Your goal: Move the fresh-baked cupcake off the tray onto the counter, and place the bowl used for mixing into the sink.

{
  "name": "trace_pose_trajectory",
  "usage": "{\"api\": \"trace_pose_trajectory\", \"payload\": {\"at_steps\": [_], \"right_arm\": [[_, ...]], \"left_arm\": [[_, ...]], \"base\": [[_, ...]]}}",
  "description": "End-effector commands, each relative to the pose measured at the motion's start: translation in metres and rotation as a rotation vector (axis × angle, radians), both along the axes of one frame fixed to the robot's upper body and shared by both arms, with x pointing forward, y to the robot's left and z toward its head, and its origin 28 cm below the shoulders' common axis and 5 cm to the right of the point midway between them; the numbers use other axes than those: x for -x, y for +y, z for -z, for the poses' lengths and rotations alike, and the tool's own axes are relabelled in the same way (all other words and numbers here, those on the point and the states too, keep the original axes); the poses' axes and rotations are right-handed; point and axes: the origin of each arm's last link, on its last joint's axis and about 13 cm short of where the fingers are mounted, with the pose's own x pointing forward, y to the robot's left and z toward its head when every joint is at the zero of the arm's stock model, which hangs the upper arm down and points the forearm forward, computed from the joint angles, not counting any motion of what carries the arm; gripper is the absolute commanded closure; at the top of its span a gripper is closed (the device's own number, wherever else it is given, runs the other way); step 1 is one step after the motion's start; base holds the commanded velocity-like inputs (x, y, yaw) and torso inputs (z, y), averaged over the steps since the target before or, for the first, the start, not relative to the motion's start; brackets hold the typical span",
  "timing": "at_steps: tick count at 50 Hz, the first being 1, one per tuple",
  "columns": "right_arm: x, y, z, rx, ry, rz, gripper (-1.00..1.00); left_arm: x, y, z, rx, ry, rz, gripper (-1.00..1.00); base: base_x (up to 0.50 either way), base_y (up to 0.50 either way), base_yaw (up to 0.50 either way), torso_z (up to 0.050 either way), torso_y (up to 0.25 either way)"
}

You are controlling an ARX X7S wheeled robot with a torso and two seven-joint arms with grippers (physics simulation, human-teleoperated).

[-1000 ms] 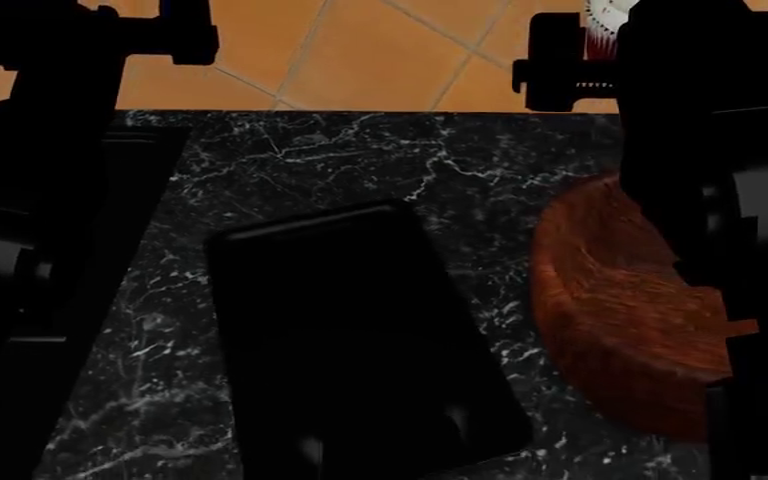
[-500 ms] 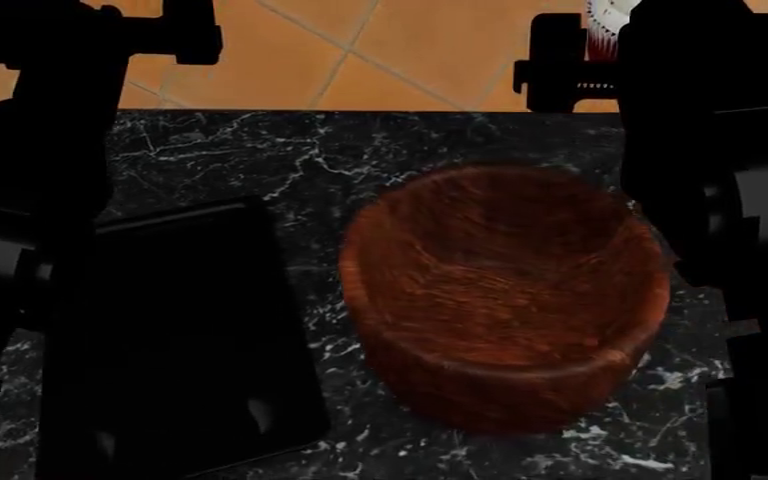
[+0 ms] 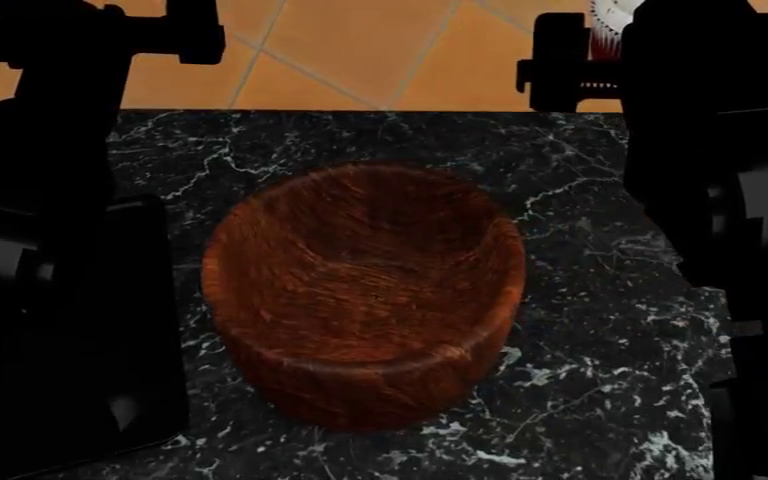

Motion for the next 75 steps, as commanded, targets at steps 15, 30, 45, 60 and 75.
{"api": "trace_pose_trajectory", "payload": {"at_steps": [15,30,45,60,75], "right_arm": [[-0.001,0.000,-0.003,0.011,-0.026,-0.014,1.00],[0.003,-0.004,-0.006,-0.031,0.045,-0.039,1.00],[0.039,-0.032,-0.007,0.013,0.110,0.073,1.00],[0.068,-0.058,-0.004,0.079,0.168,0.201,1.00],[0.066,-0.058,-0.004,0.103,0.194,0.201,1.00]], "left_arm": [[0.000,0.001,0.004,-0.036,-0.017,-0.012,-1.00],[0.000,0.002,0.004,-0.028,-0.013,-0.015,-1.00],[0.000,0.001,0.003,-0.027,-0.013,-0.007,-1.00],[0.000,0.001,0.003,-0.029,-0.014,-0.003,-1.00],[0.000,0.001,0.002,-0.031,-0.014,-0.004,-1.00]], "base": [[0.00,0.00,0.00,0.000,0.000],[0.00,0.00,0.00,0.001,0.000],[0.00,0.00,0.00,0.000,0.000],[0.00,0.00,0.00,0.000,0.000],[0.00,0.00,0.00,0.000,0.000]]}}
